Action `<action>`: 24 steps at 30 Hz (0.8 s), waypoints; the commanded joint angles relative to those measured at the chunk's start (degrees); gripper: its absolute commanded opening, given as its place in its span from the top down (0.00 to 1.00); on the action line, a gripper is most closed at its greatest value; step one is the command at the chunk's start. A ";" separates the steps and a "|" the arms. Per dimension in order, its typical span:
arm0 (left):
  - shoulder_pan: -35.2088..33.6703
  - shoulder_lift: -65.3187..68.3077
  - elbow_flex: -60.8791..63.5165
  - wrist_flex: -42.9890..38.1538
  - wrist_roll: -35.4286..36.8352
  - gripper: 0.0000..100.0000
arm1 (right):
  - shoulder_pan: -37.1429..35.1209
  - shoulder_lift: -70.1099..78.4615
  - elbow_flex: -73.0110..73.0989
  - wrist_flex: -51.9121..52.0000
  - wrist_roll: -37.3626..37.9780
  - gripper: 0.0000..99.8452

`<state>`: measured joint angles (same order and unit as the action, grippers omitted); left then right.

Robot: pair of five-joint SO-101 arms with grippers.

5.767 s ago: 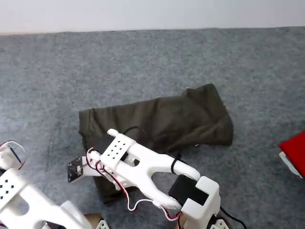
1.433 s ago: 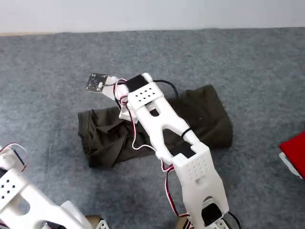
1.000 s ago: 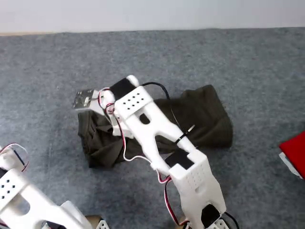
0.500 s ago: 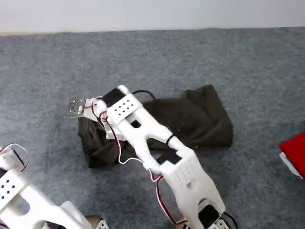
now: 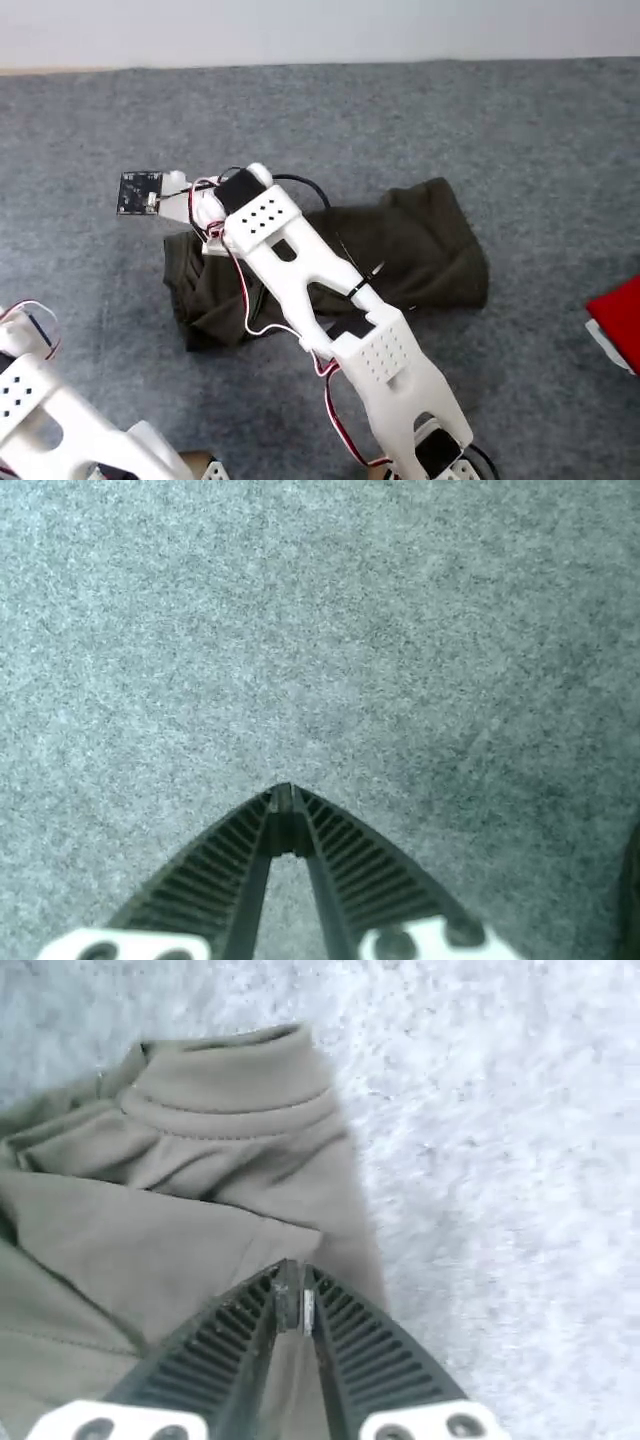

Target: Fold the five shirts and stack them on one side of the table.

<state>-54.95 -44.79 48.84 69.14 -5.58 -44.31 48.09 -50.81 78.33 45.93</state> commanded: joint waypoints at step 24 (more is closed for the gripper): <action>2.29 -1.49 -0.22 -1.23 0.18 1.00 | -4.53 -23.78 24.35 22.64 -0.88 0.81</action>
<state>-53.01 -44.79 48.84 69.14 -5.58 -47.03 28.92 -30.15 100.48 43.56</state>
